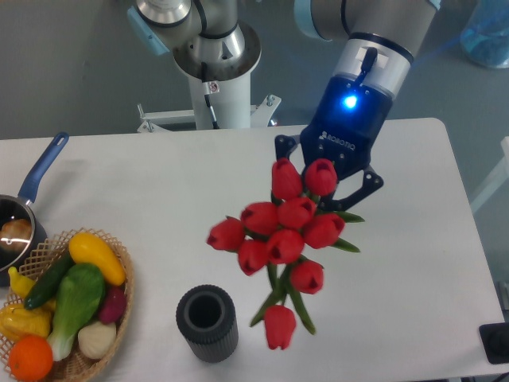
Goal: Insert the flowers into the vase
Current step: 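Carry the red tulip bunch with the gripper over the grey vase, then lower the tulip stems down into the grey vase opening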
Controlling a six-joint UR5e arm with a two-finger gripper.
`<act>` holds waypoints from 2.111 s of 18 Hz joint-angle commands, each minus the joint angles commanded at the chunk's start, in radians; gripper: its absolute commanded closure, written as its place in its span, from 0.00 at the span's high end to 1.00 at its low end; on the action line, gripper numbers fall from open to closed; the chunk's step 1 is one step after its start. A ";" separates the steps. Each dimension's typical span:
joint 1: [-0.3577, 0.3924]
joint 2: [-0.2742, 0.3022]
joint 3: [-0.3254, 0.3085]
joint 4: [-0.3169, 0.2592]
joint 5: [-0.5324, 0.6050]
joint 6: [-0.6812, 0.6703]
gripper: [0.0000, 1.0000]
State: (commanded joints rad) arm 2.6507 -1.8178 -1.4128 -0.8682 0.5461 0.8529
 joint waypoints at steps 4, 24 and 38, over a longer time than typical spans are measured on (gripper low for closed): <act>0.000 -0.003 -0.008 0.023 -0.095 -0.002 0.00; -0.048 -0.172 -0.008 0.120 -0.394 0.049 0.00; -0.064 -0.245 -0.008 0.120 -0.503 0.124 0.00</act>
State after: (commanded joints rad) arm 2.5863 -2.0632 -1.4205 -0.7486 0.0430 0.9771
